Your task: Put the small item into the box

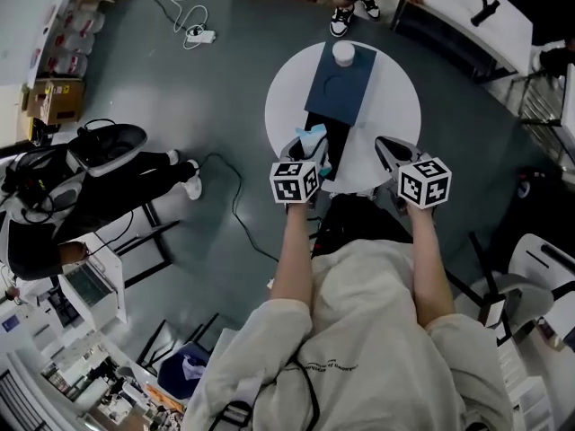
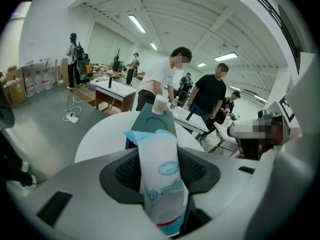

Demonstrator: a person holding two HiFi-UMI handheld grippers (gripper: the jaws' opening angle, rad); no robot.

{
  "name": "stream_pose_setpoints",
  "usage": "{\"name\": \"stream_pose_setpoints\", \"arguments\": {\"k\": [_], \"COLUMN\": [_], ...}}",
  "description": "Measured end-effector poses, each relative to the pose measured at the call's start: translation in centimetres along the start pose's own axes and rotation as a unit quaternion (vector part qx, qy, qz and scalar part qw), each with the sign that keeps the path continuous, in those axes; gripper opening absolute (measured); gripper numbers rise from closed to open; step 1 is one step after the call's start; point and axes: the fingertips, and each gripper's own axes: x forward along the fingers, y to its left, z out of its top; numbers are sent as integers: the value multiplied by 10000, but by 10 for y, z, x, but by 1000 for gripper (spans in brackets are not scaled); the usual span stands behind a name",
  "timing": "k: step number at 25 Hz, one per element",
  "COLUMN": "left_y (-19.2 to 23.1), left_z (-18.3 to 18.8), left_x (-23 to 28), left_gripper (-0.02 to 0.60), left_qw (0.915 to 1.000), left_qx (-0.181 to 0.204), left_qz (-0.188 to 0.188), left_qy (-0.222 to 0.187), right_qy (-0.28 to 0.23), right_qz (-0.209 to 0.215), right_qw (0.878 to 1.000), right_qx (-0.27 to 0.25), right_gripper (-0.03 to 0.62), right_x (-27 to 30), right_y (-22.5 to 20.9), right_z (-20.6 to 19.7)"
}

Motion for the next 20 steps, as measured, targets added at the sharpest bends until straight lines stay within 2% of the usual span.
{"name": "stream_pose_setpoints", "arguments": {"k": [7,20], "left_y": [14,11], "left_z": [-33,-58], "left_x": [33,83], "left_gripper": [204,205], "left_qw": [9973,9836], "left_qx": [182,324], "left_qz": [-326,-877], "left_qy": [637,1540], "right_qy": [5,-234], "right_qz": [-374,-999], "right_qw": [9993,9942], "right_qx": [1,310], "right_gripper": [34,34], "right_x": [-7,-37], "right_y": [-4,-19], "right_z": [-21,-46]}}
